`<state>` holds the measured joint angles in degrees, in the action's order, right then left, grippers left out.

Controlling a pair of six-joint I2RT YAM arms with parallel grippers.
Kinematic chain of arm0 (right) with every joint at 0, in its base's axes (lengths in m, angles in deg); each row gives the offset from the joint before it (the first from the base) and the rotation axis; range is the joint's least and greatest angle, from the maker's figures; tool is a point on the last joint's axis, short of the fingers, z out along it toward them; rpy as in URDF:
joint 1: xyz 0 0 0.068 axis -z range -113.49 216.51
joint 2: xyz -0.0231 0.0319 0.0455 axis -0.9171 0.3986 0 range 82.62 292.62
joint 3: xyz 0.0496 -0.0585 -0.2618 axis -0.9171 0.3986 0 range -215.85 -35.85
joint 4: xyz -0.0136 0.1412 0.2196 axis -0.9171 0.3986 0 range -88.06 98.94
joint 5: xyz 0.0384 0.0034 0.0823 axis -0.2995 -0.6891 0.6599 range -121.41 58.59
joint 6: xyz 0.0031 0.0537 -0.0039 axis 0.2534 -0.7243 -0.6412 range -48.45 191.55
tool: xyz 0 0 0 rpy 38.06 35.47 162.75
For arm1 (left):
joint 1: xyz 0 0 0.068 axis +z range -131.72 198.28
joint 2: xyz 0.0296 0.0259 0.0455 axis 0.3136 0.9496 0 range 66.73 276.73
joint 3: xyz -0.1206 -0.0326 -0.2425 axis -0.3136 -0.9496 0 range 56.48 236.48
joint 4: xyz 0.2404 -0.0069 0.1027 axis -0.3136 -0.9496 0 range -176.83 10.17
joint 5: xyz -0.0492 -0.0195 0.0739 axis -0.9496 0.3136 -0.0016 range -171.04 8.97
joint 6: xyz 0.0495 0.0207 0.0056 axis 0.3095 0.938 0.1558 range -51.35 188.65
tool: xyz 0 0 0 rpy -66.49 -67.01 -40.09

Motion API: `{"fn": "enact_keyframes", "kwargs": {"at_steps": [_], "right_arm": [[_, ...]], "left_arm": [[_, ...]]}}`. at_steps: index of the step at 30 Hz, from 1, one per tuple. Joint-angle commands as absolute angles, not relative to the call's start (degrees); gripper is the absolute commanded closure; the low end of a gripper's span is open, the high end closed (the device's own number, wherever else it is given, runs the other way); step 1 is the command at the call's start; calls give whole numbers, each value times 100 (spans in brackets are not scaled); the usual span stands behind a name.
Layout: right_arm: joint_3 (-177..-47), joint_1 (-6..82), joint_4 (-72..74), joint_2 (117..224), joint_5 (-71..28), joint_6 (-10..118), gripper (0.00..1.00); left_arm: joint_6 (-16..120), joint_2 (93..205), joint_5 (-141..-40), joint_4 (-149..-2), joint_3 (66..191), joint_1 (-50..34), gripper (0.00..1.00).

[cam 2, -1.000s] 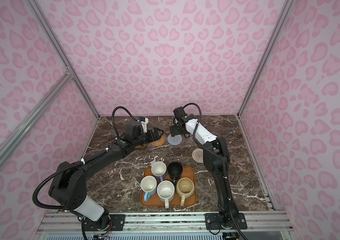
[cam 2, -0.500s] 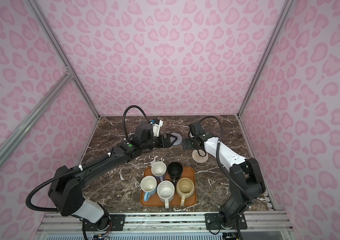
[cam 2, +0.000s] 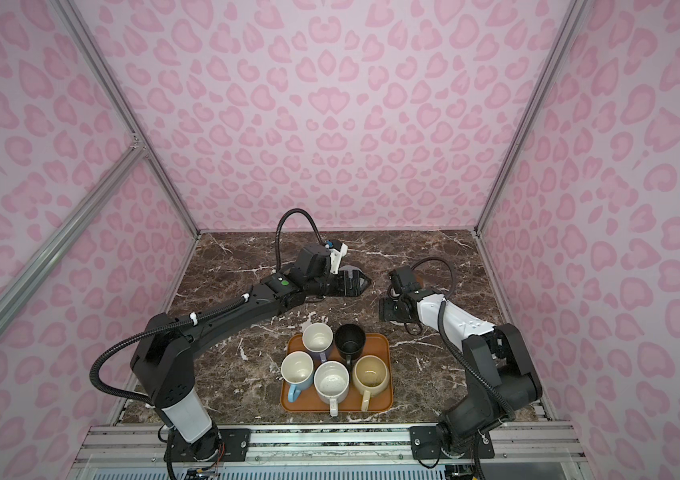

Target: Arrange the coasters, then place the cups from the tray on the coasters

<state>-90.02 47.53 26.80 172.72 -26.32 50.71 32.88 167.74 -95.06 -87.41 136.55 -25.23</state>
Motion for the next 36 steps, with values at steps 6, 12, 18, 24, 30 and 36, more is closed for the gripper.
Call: {"fn": "enact_keyframes", "kwargs": {"at_steps": [6, 12, 18, 24, 30, 36], "right_arm": [[-8962, 4839, 2372, 17765, -2925, 5015, 37], [-9063, 4740, 2259, 18130, -2773, 5007, 43], [-9234, 4629, 2089, 18364, -2534, 5009, 46], [-9591, 4591, 2052, 18727, -2321, 5063, 46], [-10010, 4603, 2175, 19032, -2325, 5068, 46], [-10518, 4610, 2389, 19469, -2446, 5065, 46]], "left_arm": [[3369, 17036, -9360, -8874, 13911, -2500, 3], [3208, 16926, -9229, -8634, 13745, -2429, 3], [3158, 16955, -9185, -8625, 13727, -2408, 3], [3156, 16920, -9126, -8655, 13699, -2400, 3], [3138, 16921, -9053, -8641, 13652, -2348, 3], [3138, 16935, -9057, -8610, 13604, -2261, 3]]}}
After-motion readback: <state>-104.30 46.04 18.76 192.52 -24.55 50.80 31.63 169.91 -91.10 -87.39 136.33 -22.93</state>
